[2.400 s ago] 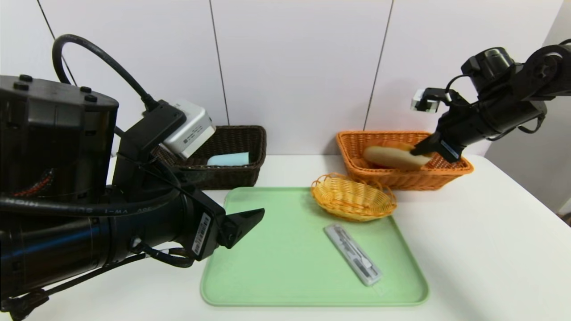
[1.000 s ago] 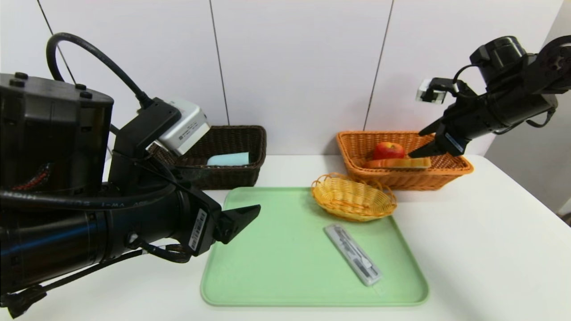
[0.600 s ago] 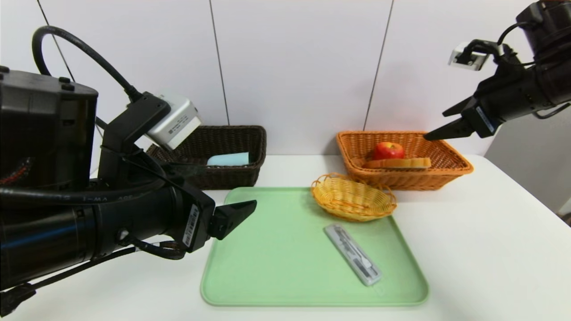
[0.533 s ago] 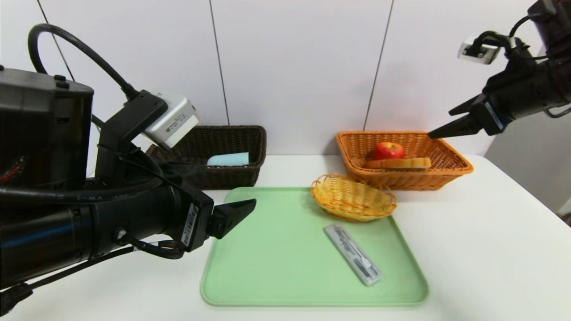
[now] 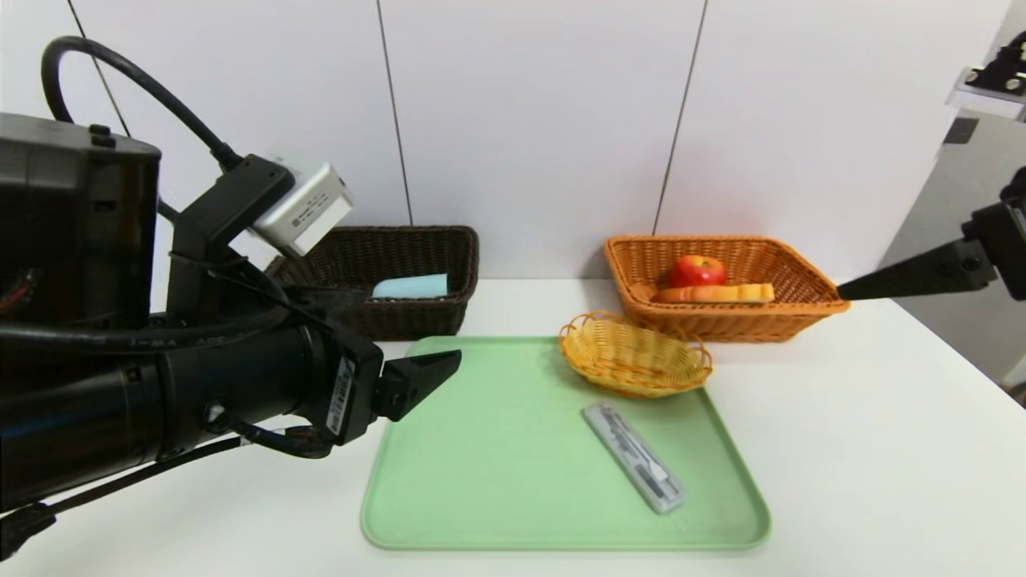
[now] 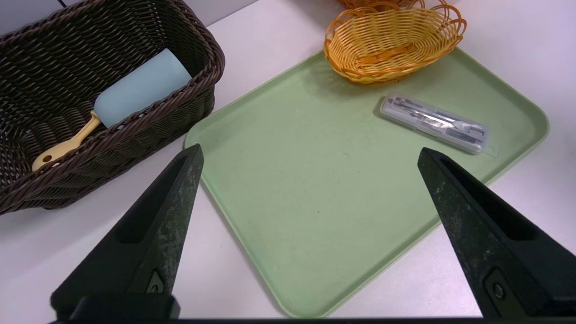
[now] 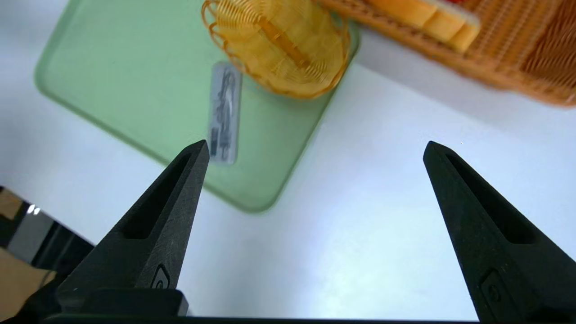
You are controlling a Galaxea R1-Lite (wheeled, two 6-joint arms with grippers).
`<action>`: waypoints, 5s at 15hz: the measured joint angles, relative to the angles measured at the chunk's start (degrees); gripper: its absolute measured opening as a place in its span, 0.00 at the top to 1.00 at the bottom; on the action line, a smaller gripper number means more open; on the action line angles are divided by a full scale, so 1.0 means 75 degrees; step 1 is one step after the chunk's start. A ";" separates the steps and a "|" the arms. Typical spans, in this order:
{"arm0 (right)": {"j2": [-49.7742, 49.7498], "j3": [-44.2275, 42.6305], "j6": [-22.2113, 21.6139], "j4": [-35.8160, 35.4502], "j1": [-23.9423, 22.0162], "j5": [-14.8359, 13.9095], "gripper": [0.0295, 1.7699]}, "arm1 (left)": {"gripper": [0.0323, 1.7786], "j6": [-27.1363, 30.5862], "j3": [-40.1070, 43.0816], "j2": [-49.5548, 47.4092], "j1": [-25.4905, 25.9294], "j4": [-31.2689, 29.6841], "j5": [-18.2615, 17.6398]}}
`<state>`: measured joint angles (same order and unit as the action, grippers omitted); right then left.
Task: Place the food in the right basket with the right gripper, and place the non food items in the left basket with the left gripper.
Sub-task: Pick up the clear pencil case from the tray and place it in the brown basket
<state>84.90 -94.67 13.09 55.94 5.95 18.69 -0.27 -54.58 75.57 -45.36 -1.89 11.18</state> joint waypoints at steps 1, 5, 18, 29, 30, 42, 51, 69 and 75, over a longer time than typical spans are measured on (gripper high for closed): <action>-0.0353 0.0423 -0.0154 -0.0003 0.0003 -0.0075 0.07 | 0.05 -0.0070 -0.0050 0.0096 0.0000 0.0003 0.0002; -0.1313 0.1702 -0.0375 -0.0172 -0.0015 -0.0663 0.06 | 0.05 -0.0515 -0.0631 0.0941 -0.0008 0.0070 0.0063; -0.1521 0.3682 -0.0632 -0.1848 -0.0011 -0.0691 0.04 | 0.05 -0.2480 -0.3760 0.4808 -0.1354 0.1820 0.1604; -0.1427 0.4241 -0.0746 -0.2311 0.0033 -0.0662 0.04 | 0.05 -0.5146 -0.7394 0.6151 -0.1871 0.5991 0.1676; -0.1440 0.4281 -0.0743 -0.2321 0.0036 -0.0658 0.04 | 0.05 -0.5281 -0.7600 0.6274 -0.1955 0.6315 0.1765; -0.1518 0.4777 -0.0754 -0.2661 0.0052 -0.0632 0.04 | 0.05 -0.5213 -0.7839 0.7098 -0.2562 0.6134 0.2651; -0.1533 0.4972 -0.0761 -0.2671 0.0081 -0.0629 0.04 | 0.05 -0.4543 -0.7839 0.7267 -0.2739 0.5011 0.2654; -0.1635 0.5235 -0.0757 -0.2763 0.0137 -0.0593 0.04 | 0.05 -0.4566 -0.7839 0.7903 -0.2423 0.4901 0.2662; -0.1643 0.5240 -0.0754 -0.2773 0.0140 -0.0593 0.04 | 0.05 -0.4579 -0.7843 0.7958 -0.2415 0.4892 0.2662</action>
<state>72.57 -55.37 7.44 35.15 7.00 14.24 -34.61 -113.40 135.25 -63.48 34.80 31.15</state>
